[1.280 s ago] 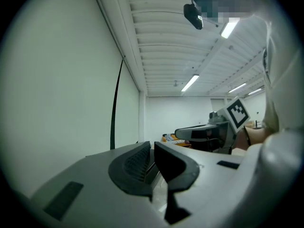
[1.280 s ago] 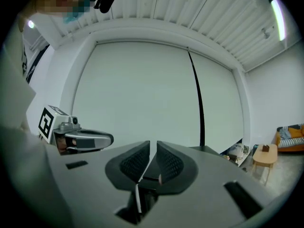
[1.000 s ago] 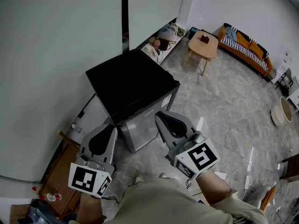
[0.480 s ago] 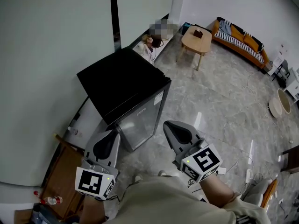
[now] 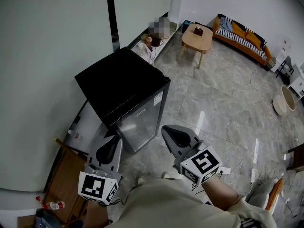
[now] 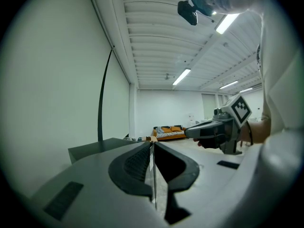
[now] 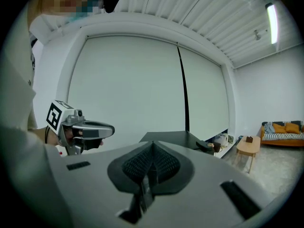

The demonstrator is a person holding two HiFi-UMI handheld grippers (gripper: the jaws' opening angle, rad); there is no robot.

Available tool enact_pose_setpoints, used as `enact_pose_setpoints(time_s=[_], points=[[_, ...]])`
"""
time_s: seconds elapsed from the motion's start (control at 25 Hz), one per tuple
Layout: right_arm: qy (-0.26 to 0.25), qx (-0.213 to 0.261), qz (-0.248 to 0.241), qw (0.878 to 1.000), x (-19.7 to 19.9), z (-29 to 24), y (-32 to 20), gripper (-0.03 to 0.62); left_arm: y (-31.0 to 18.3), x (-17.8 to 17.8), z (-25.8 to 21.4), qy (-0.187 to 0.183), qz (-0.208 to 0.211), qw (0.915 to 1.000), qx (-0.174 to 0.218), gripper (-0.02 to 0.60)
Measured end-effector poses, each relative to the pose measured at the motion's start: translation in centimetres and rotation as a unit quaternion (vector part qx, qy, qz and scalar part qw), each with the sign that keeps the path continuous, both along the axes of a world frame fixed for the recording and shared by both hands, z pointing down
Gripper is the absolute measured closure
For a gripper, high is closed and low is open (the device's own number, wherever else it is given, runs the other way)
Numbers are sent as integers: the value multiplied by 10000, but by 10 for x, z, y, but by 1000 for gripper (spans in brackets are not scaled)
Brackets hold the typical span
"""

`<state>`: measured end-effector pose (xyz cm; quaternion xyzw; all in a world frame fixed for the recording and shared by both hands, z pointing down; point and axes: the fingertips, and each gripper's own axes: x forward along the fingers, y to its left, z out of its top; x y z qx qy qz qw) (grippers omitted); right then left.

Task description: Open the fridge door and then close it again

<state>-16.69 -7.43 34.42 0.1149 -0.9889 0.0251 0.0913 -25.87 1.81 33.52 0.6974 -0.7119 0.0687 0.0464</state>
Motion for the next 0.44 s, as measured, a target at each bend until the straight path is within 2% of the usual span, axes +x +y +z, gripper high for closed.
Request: enact_pose_setpoints(time_s=[0.44], points=[[58, -80, 71, 9999, -7, 4, -3, 597, -3, -13, -9, -51, -99, 9999, 131, 552]])
